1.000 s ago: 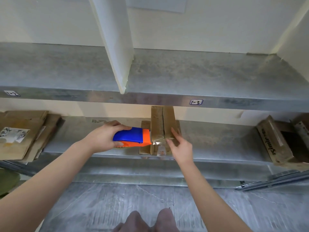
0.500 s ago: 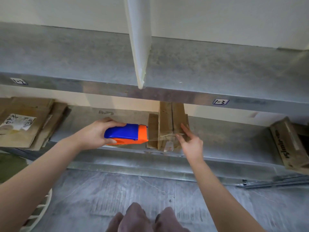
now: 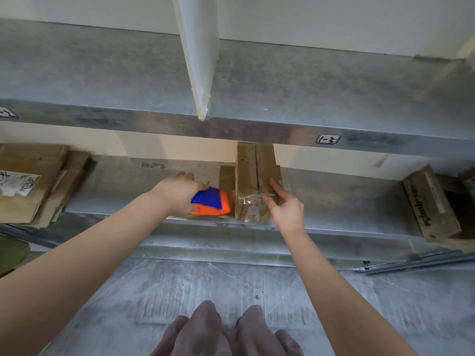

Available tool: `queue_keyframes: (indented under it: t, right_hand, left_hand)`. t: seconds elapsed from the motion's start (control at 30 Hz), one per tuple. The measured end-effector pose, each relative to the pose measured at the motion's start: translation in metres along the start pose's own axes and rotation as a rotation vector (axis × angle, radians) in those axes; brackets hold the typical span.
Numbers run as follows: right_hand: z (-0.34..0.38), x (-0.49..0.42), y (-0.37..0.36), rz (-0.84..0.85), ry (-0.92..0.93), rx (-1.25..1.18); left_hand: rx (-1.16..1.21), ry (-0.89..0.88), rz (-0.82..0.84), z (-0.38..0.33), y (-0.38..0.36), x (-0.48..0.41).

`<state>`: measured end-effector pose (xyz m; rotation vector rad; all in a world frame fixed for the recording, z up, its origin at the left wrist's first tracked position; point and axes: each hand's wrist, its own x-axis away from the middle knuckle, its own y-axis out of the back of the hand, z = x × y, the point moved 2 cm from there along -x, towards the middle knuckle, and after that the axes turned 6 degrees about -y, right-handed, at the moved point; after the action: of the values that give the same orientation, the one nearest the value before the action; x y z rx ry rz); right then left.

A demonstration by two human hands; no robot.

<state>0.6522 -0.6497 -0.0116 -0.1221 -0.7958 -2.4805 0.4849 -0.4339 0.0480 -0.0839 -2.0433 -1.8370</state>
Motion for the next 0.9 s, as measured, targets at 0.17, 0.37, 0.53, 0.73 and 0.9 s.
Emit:
queue_keyframes:
  t: [0.17, 0.37, 0.53, 0.73, 0.9]
  right_hand:
    - [-0.002, -0.003, 0.000, 0.027, 0.003, -0.025]
    - [-0.003, -0.002, 0.000, 0.018, 0.018, -0.005]
    - [-0.001, 0.000, 0.001, 0.025, 0.028, 0.052]
    - [-0.004, 0.005, 0.004, 0.077, 0.159, 0.131]
    - [-0.003, 0.014, 0.011, 0.093, 0.236, 0.212]
  left_hand:
    - [0.015, 0.026, 0.043, 0.001, -0.026, 0.004]
    - [0.030, 0.109, 0.010, 0.045, -0.041, 0.018]
    - [0.258, 0.125, 0.011, 0.071, -0.060, 0.023]
    - [0.114, 0.009, -0.188, 0.015, -0.043, 0.009]
    - [0.244, -0.250, -0.424, -0.076, -0.031, -0.016]
